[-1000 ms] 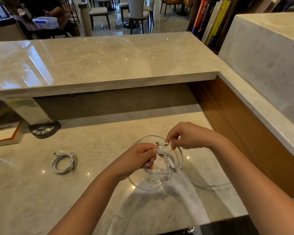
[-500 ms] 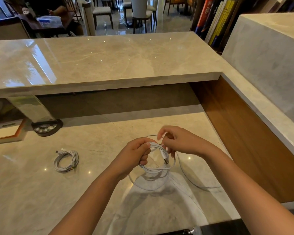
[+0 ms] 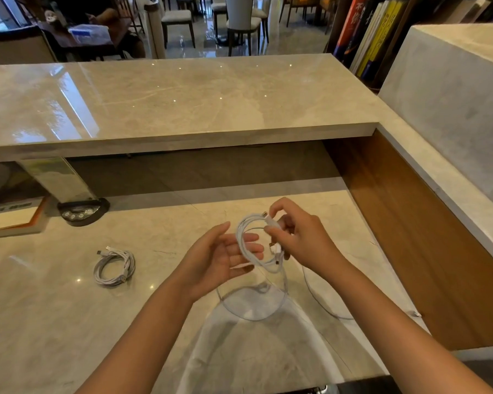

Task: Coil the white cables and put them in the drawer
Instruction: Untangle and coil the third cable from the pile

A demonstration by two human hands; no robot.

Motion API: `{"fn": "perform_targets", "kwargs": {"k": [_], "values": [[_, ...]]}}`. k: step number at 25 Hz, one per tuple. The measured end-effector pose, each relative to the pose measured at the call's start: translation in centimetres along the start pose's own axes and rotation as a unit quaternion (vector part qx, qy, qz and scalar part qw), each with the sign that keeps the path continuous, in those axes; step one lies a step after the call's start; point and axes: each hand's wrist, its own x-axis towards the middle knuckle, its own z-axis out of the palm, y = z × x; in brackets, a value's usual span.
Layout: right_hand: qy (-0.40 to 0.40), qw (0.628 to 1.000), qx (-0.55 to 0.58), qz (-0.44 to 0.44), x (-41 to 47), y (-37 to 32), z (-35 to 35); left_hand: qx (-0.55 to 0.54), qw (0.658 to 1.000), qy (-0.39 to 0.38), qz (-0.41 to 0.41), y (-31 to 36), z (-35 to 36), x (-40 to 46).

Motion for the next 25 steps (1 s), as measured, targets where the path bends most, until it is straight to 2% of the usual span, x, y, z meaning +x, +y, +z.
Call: {"fn": "perform_targets", "kwargs": {"k": [4, 7, 10, 13, 17, 22, 25], "values": [[0.083, 0.993, 0.044, 0.078, 0.2, 0.4, 0.9, -0.023, 0.989, 0.021, 0.142, -2.0, 1.4, -0.2], [0.066, 0.993, 0.016, 0.095, 0.1, 0.6, 1.4, 0.045, 0.977, 0.045, 0.201, -2.1, 2.1, 0.0], [0.070, 0.995, -0.007, 0.075, 0.0, 0.9, 1.8, 0.067, 0.973, 0.086, 0.205, -2.2, 1.9, 0.3], [0.159, 0.985, -0.024, 0.057, 0.1, 1.8, 1.9, 0.038, 0.977, 0.090, 0.188, -2.3, 1.4, 0.6], [0.217, 0.972, 0.040, 0.085, 0.3, 1.9, 1.1, 0.125, 0.969, 0.102, 0.186, -2.6, 1.4, 0.8], [0.194, 0.970, 0.105, 0.103, 0.7, 1.0, 0.1, 0.111, 0.978, 0.082, 0.158, -2.0, 1.6, 0.9], [0.069, 0.987, 0.060, 0.136, 0.9, 1.0, -0.4, 0.138, 0.975, 0.076, 0.158, -2.3, 1.4, 0.8]]}}
